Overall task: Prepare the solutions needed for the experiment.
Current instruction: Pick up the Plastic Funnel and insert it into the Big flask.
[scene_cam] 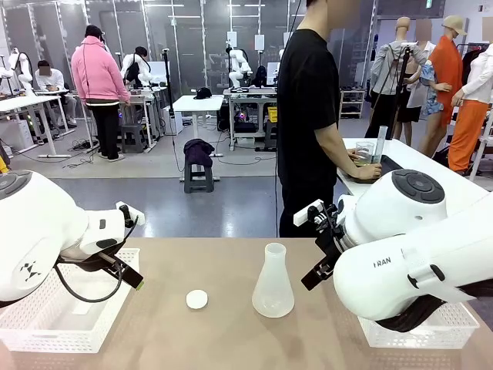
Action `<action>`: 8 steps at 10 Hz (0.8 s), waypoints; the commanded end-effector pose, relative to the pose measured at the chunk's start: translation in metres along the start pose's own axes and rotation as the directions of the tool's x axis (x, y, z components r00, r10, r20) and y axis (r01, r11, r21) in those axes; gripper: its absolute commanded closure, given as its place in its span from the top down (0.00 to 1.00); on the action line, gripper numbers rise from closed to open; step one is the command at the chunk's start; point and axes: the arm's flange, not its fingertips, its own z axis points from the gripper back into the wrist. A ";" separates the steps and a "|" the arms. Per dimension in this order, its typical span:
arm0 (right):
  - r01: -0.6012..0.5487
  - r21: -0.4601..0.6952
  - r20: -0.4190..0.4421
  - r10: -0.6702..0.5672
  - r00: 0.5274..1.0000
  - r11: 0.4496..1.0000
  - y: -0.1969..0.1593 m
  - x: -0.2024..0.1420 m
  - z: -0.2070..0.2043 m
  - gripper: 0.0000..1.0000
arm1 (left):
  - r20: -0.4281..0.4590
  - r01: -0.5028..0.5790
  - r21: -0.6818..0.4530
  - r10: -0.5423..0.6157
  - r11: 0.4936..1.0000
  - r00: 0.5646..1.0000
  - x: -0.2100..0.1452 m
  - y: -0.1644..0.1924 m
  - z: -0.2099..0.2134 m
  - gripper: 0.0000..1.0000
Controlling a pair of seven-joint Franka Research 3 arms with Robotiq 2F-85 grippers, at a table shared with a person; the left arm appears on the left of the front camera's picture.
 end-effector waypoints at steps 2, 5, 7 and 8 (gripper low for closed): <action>0.002 0.000 0.000 -0.002 1.000 1.000 0.000 0.000 0.000 1.00 | 0.000 0.000 0.000 0.000 1.000 1.000 0.000 0.000 0.000 1.00; 0.002 0.000 0.000 -0.002 1.000 1.000 0.000 0.000 0.000 1.00 | 0.000 0.000 0.000 0.000 1.000 1.000 0.000 0.000 0.000 1.00; 0.002 0.000 0.000 -0.002 1.000 1.000 0.000 0.000 0.000 1.00 | 0.000 0.000 0.000 0.000 1.000 1.000 0.000 0.000 0.000 1.00; 0.002 0.000 0.000 -0.002 1.000 1.000 0.000 0.000 0.000 1.00 | 0.000 0.000 0.000 0.000 1.000 1.000 0.000 0.000 0.000 1.00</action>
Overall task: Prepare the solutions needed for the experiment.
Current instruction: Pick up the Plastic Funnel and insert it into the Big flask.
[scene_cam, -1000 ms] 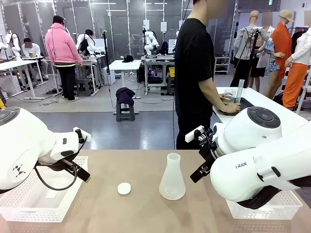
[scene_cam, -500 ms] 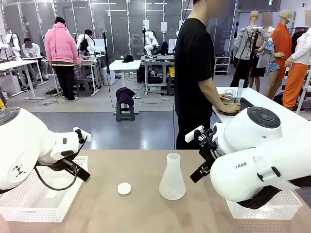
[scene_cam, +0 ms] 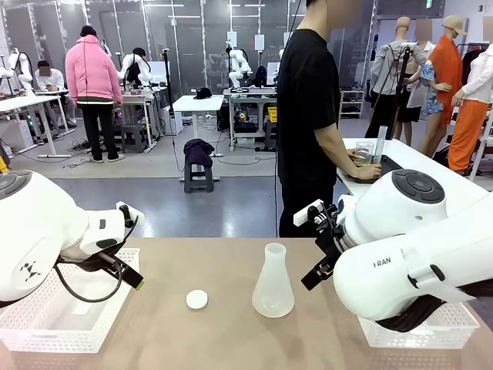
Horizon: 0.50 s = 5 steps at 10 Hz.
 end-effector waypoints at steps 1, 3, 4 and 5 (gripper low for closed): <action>0.002 0.000 0.000 -0.002 1.000 1.000 0.000 0.000 0.000 1.00 | 0.000 0.000 0.000 0.000 1.000 1.000 0.000 0.000 0.000 1.00; 0.002 0.000 0.000 -0.002 1.000 1.000 0.000 0.000 0.000 1.00 | 0.000 0.000 0.000 0.000 1.000 1.000 0.000 0.000 0.000 1.00; 0.002 0.000 0.000 -0.002 1.000 1.000 0.000 0.000 0.000 1.00 | 0.000 0.000 0.000 0.000 1.000 1.000 0.000 0.000 0.000 1.00; 0.000 0.000 0.000 0.000 1.000 1.000 0.000 0.000 0.000 1.00 | 0.000 0.000 0.000 0.000 1.000 1.000 0.000 0.000 0.000 1.00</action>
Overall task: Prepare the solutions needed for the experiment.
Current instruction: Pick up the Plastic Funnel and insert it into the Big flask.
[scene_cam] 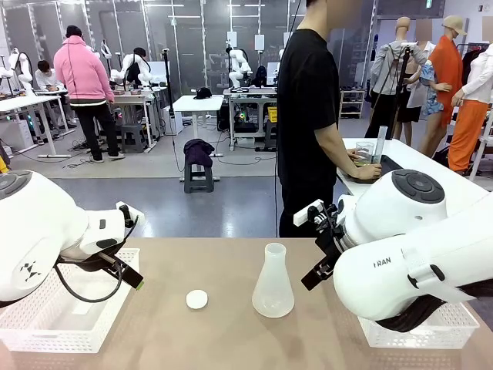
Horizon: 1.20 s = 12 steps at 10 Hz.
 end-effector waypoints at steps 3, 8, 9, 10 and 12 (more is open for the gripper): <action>0.146 0.146 0.049 -0.154 0.987 0.979 -0.010 -0.007 0.050 1.00 | 0.000 -0.136 -0.170 0.138 0.976 0.990 -0.009 0.012 0.058 1.00; 0.568 0.421 -0.035 -0.613 0.790 0.707 -0.061 -0.007 0.118 1.00 | -0.082 -0.397 -0.538 0.422 0.744 0.903 -0.025 0.073 0.119 1.00; 0.614 0.510 -0.092 -0.671 0.736 0.603 -0.070 -0.008 0.123 1.00 | -0.089 -0.419 -0.601 0.464 0.681 0.881 -0.031 0.083 0.124 1.00; 0.620 0.583 -0.118 -0.700 0.704 0.525 -0.077 -0.012 0.127 1.00 | -0.118 -0.459 -0.636 0.509 0.620 0.852 -0.038 0.092 0.126 1.00; 0.651 0.569 -0.126 -0.729 0.673 0.503 -0.085 -0.020 0.131 1.00 | -0.169 -0.520 -0.725 0.615 0.452 0.770 -0.050 0.106 0.129 1.00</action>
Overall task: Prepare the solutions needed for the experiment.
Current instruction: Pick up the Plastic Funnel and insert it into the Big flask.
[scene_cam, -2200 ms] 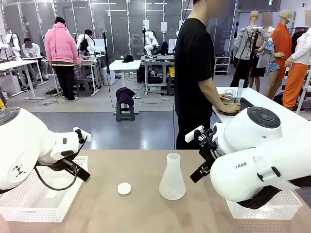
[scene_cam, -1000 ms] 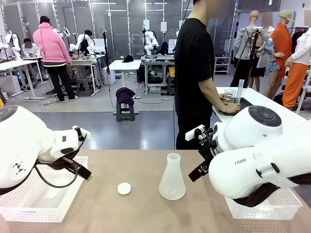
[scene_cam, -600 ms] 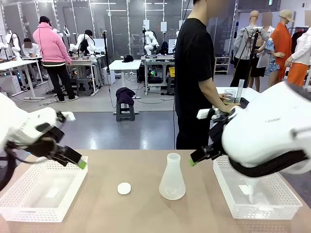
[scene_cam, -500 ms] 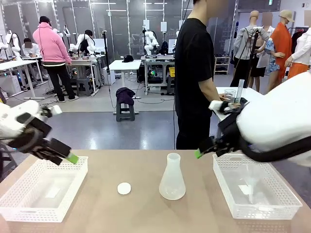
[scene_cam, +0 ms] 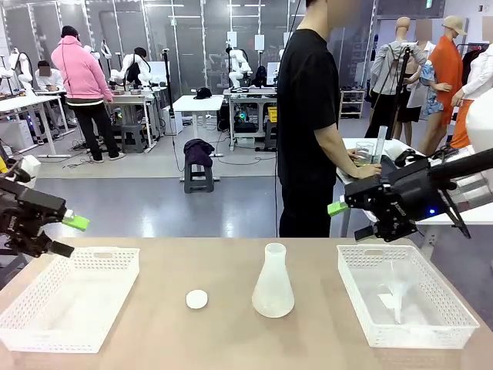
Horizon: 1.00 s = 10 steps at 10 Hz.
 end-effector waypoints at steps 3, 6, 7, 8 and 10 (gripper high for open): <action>0.036 -0.008 0.004 -0.036 0.999 0.999 -0.016 0.003 0.007 1.00 | 0.046 -0.077 -0.193 0.087 0.978 0.995 -0.010 0.011 0.010 1.00; -0.042 -0.116 0.046 0.048 0.998 0.992 -0.021 -0.004 0.005 1.00 | 0.035 -0.050 -0.241 0.060 0.969 0.998 -0.016 0.001 -0.002 1.00; 0.049 -0.026 0.000 -0.049 0.999 0.998 -0.018 0.001 0.012 1.00 | 0.040 -0.001 -0.242 0.011 0.970 0.999 -0.018 0.001 -0.005 1.00; 0.049 -0.026 0.000 -0.049 0.999 0.998 -0.018 0.001 0.012 1.00 | 0.051 -0.010 -0.182 0.019 0.983 0.998 -0.019 0.001 -0.013 1.00; 0.049 -0.026 0.000 -0.049 0.999 0.998 -0.018 0.001 0.012 1.00 | 0.033 -0.059 -0.220 0.068 0.974 0.997 -0.007 -0.002 0.003 1.00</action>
